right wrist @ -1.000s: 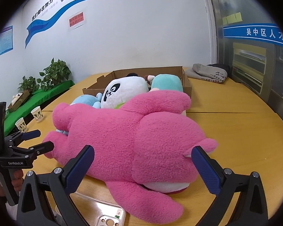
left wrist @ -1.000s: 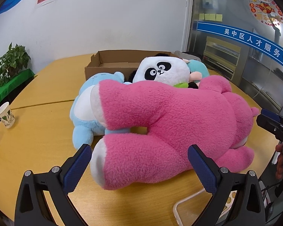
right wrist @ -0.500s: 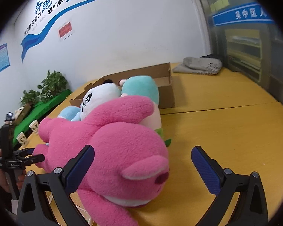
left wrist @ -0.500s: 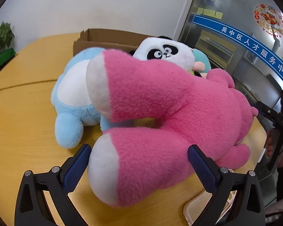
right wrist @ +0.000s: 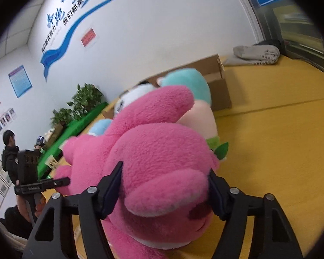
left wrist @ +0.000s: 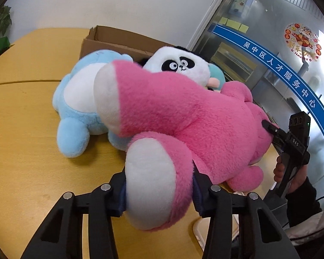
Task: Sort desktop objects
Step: 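Grasp the pink bear's leg with the left gripper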
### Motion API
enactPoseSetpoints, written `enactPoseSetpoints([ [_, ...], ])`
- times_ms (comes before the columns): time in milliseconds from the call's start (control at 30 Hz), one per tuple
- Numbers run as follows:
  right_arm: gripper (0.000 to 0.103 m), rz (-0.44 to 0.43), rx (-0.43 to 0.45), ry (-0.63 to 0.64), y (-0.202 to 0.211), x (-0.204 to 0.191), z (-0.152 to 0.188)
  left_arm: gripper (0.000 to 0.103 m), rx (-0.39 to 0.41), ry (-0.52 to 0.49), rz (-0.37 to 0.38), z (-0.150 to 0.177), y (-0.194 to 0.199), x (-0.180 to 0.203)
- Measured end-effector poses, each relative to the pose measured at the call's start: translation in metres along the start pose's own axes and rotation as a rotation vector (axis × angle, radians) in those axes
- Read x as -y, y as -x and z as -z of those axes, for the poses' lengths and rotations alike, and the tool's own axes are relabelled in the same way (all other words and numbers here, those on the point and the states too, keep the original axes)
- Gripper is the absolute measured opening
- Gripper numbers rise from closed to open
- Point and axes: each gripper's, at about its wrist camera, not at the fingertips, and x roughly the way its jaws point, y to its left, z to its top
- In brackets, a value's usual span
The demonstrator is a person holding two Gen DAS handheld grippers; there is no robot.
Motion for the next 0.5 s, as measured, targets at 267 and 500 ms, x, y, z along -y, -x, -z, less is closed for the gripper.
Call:
enactPoseSetpoints([
  [267,0.067,0.096,-0.07,0.019,-0.021,-0.003,0.008,0.081,-0.034,0.069,-0.067,0.011,0.003,-0.024],
  [500,0.08,0.064,-0.081,-0.014,-0.025,0.002,0.013,0.099,-0.001,0.093,-0.01,0.011,-0.007,-0.031],
])
